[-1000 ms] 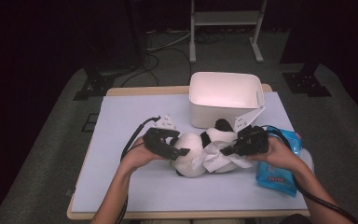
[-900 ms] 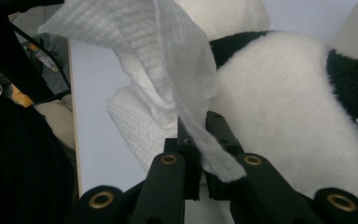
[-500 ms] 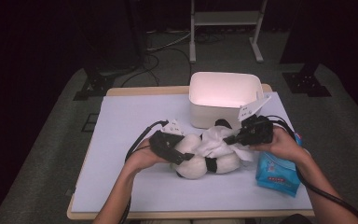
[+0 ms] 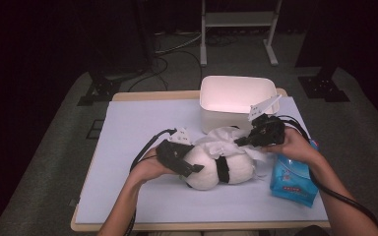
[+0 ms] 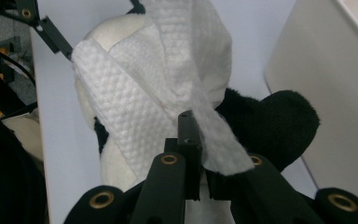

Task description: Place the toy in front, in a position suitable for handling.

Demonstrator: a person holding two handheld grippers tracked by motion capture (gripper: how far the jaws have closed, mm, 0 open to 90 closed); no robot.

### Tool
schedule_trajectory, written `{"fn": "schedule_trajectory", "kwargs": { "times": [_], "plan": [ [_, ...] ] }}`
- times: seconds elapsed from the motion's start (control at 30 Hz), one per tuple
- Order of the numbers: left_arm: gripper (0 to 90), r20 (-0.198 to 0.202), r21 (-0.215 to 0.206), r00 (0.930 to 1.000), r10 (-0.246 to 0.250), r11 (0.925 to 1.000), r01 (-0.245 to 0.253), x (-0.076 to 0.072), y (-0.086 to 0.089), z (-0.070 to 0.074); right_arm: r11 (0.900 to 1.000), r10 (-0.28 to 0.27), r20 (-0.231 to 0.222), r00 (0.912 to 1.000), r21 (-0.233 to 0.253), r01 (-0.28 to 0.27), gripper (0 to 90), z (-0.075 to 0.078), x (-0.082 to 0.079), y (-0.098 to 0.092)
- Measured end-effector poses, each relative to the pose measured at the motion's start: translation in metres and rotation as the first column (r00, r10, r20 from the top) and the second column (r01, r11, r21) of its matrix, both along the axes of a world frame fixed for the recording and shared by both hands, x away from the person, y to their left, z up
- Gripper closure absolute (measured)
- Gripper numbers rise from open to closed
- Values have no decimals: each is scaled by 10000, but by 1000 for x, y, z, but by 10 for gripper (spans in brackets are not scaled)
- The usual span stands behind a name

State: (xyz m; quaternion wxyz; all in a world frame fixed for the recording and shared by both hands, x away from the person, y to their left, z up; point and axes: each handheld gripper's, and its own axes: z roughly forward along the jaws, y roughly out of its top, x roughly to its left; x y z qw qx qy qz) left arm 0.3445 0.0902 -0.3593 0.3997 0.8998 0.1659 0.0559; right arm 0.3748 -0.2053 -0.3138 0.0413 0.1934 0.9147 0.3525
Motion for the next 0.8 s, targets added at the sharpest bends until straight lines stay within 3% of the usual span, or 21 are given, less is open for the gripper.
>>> {"fn": "schedule_trajectory", "kwargs": {
  "times": [0.23,0.47,0.57,0.67,0.8],
  "plan": [
    [88,-639,-19,9980,1,10000,-2,8,-3,-1,9997,188,-85,9998,127,-187,850,-5,-12,-8],
    [53,-1554,37,9849,-769,9969,785,17,-14,-10,9991,326,-252,9992,270,-319,850,-9,-20,-14],
    [167,-1210,177,9866,-1096,9935,1125,15,-17,-8,9990,351,-247,9991,269,-344,850,-9,-23,-16],
    [298,-507,629,9893,-1367,9882,1397,14,-18,-1,9988,257,-265,9993,432,-246,851,-7,-23,-19],
    [330,177,907,9866,-1619,9830,1597,16,-21,10,9985,204,-95,9997,516,-198,852,-2,-22,-20]
  ]
}}
